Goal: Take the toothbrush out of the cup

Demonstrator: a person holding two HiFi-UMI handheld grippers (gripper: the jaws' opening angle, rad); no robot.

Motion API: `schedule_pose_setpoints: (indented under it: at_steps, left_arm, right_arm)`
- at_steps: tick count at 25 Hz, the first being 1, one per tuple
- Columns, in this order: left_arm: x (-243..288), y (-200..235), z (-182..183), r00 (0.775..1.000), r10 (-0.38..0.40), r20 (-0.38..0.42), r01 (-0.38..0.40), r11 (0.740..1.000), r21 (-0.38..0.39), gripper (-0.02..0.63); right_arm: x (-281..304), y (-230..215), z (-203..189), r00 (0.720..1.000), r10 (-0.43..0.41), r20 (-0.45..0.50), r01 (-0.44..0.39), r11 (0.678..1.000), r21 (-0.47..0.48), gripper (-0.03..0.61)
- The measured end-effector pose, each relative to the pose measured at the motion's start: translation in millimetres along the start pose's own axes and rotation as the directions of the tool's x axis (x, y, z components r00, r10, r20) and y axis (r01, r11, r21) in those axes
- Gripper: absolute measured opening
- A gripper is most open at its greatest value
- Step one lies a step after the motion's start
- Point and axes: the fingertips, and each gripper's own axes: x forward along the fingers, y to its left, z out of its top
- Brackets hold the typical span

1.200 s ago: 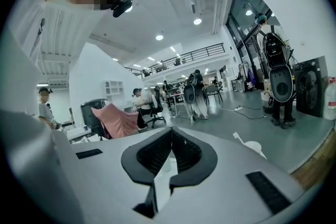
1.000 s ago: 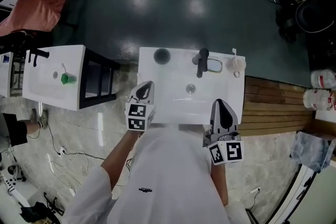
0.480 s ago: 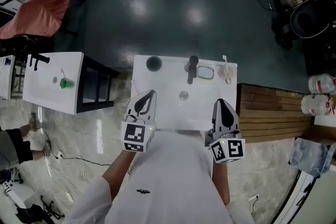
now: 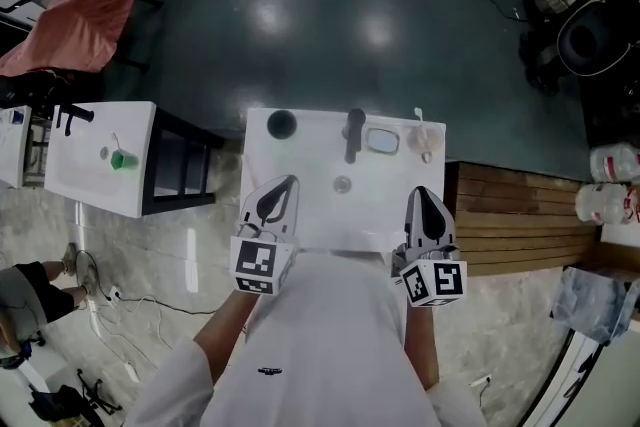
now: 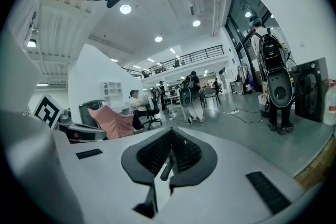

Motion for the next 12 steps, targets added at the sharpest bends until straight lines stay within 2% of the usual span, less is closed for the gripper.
schedule_pose_setpoints:
  at_steps: [12]
  left_arm:
    - [25,-46,7,1.0,0.015,-0.014,-0.015,1.0,-0.005,0.002]
  right_arm:
    - [28,-54,-10,0.996,0.046,-0.073,-0.055,0.99,-0.129,0.002]
